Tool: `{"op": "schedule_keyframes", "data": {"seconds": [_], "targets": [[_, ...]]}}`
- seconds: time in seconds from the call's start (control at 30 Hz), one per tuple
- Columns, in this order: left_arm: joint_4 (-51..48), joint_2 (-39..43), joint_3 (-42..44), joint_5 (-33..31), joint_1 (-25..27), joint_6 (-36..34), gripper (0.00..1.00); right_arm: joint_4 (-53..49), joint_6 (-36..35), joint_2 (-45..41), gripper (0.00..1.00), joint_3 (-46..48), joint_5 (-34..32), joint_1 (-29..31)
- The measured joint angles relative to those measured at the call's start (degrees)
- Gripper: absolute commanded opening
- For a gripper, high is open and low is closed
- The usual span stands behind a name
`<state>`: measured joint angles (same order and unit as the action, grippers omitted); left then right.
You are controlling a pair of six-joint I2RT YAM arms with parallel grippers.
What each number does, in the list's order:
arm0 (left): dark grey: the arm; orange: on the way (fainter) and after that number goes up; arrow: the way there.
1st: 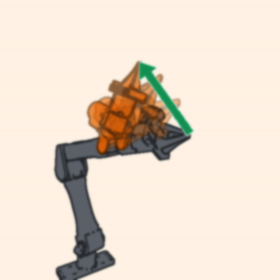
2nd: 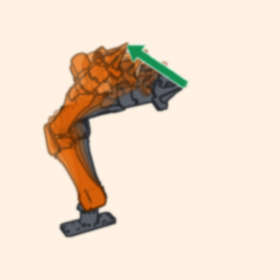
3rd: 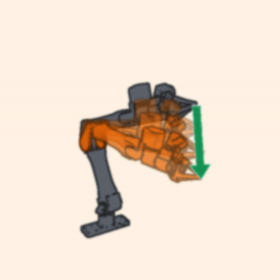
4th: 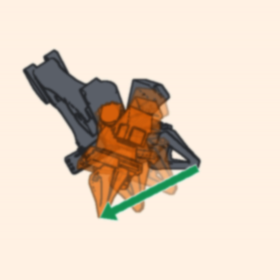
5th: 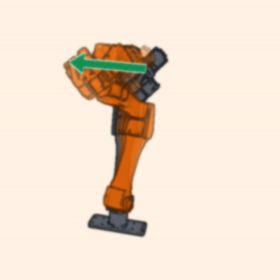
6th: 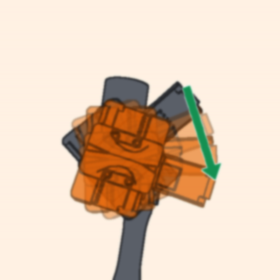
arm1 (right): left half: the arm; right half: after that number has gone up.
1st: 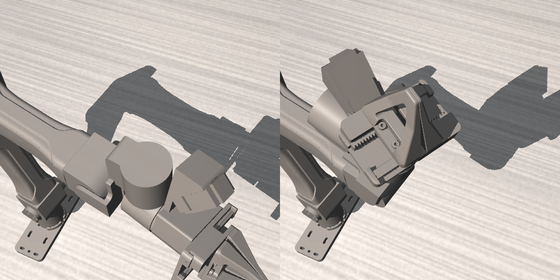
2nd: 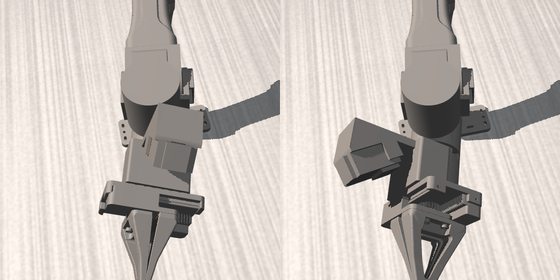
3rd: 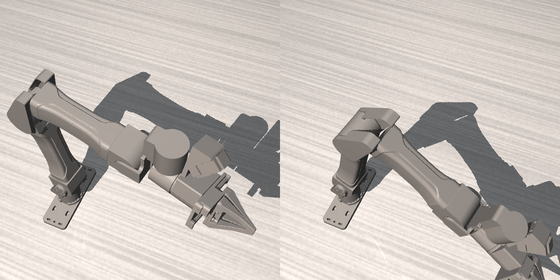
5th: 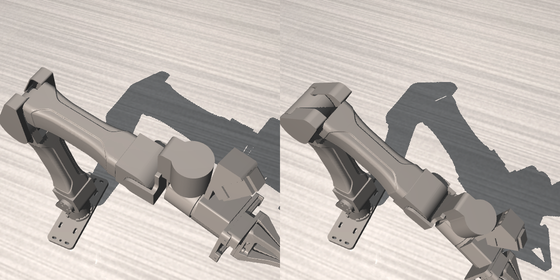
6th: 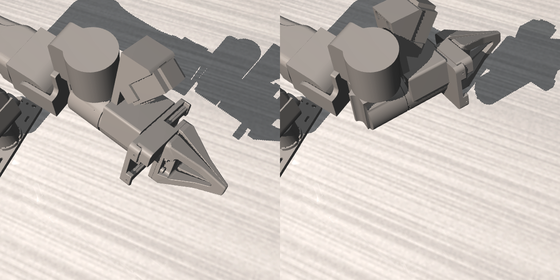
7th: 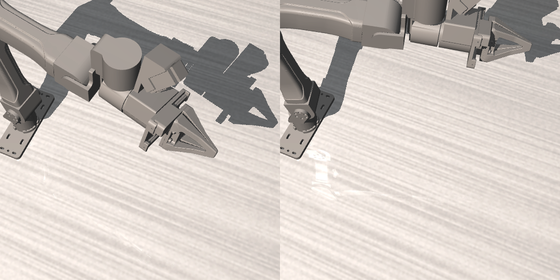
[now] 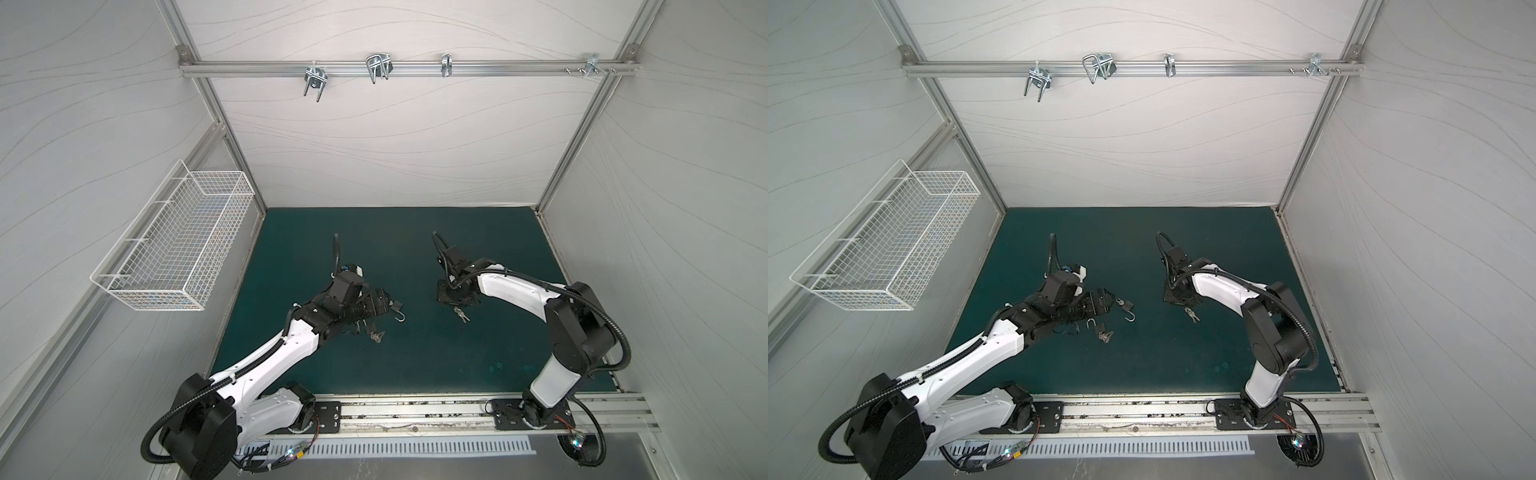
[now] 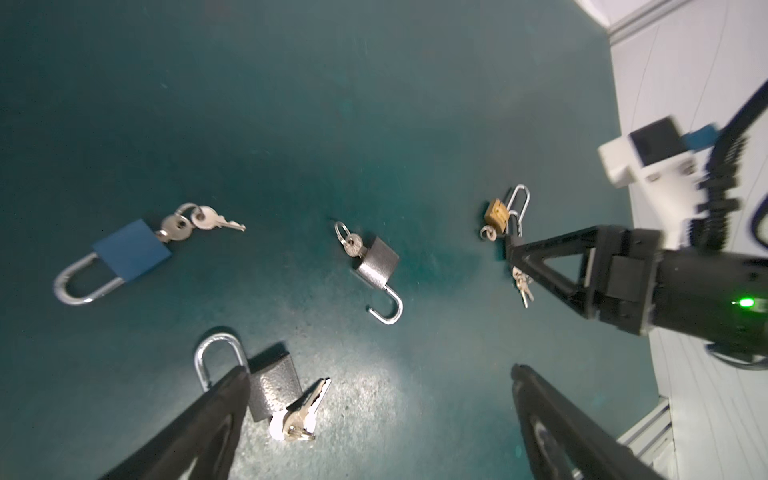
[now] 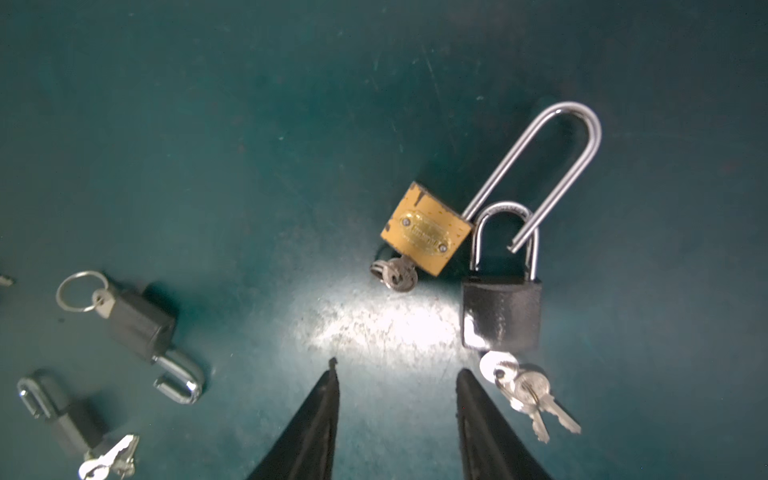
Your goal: Lock with the key
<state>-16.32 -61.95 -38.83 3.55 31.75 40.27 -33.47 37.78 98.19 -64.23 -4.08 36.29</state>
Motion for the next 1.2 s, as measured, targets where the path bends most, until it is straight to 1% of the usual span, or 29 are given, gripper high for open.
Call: {"op": "schedule_keyframes", "data": {"seconds": [0.07,0.2,0.43,0.7,0.93,1.07,1.2], "targets": [[-0.48,0.81,0.0,0.04,-0.35,-0.04,0.99,0.35,0.83,1.27,0.55,-0.66,0.17,0.0],[-1.84,1.68,0.0,0.04,-0.57,-0.09,0.99,1.42,1.99,3.28,0.59,-1.33,0.85,0.0],[-3.65,3.61,0.09,-0.61,-0.63,-0.17,0.99,2.03,2.86,5.46,0.63,-2.12,1.14,-0.26],[-5.29,4.9,0.09,-1.7,-0.66,-0.2,0.99,1.55,2.4,8.02,0.67,-4.55,-2.32,-0.68],[-6.58,5.64,0.09,-2.38,-0.7,-0.17,0.99,-0.09,1.18,11.13,0.62,-7.69,-6.54,-0.74],[-7.32,6.51,0.39,-2.89,-0.7,-0.2,0.99,-1.46,0.26,12.59,0.57,-9.42,-7.76,-0.72],[-7.82,7.1,0.72,-3.26,-0.7,-0.17,0.99,-2.64,-0.35,13.53,0.48,-10.67,-8.59,-0.68]]}}
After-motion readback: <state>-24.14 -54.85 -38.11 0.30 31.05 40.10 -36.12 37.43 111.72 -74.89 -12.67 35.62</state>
